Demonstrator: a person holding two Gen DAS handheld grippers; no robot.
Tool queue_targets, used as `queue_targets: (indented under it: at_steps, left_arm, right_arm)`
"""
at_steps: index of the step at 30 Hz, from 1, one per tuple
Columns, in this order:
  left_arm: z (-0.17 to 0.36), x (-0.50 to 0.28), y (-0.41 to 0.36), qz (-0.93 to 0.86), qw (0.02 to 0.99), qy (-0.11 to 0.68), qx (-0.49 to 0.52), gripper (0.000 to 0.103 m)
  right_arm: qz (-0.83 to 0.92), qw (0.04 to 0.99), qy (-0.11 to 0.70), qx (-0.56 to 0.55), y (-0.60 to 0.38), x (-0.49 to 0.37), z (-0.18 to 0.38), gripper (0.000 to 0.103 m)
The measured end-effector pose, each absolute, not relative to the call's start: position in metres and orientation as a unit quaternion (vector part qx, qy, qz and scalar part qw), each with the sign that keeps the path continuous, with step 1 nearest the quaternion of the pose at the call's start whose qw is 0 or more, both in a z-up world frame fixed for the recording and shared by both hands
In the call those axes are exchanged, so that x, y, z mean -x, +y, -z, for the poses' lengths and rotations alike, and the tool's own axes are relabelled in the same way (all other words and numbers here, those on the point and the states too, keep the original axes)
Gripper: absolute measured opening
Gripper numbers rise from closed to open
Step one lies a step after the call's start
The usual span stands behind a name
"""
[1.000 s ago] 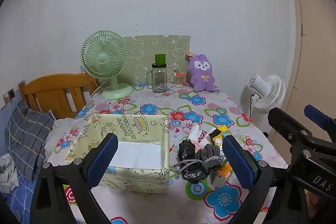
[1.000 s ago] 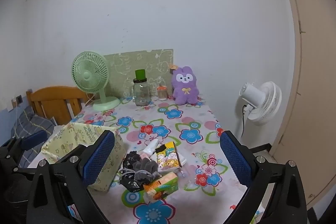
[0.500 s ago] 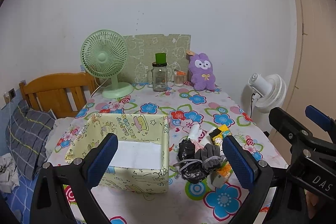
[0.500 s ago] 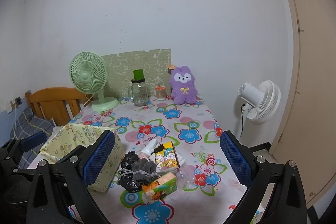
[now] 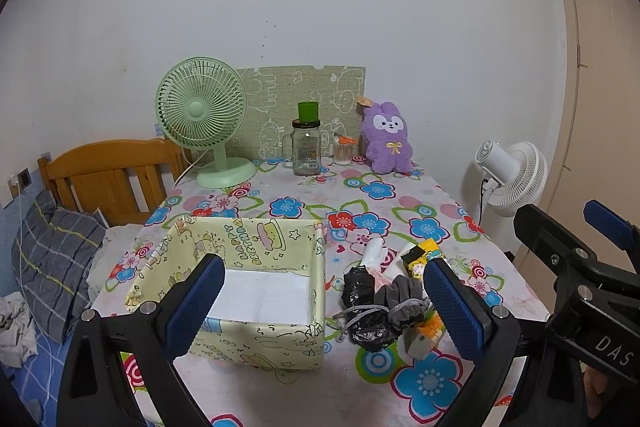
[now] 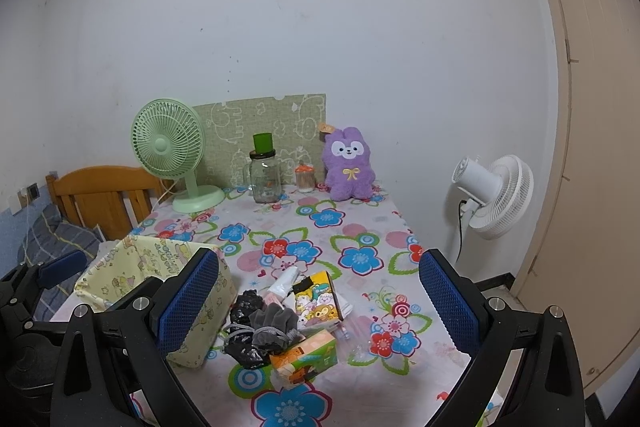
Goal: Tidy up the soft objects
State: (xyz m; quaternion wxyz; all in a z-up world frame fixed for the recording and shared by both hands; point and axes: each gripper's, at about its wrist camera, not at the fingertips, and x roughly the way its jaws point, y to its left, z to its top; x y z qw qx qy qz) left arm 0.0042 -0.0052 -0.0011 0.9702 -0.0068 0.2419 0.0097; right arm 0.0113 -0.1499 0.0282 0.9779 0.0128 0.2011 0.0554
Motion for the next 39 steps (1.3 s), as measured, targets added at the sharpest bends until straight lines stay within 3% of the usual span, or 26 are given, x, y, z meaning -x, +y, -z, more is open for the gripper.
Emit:
queue_targets:
  at_steps: [39]
  left_arm:
    - [0.0105,-0.0117,-0.0065,-0.020,0.969,0.248,0.014,0.100]
  right_arm:
    - [-0.047,0.977,0.207,-0.016,-0.1461,-0.0138,-0.0229,0.101]
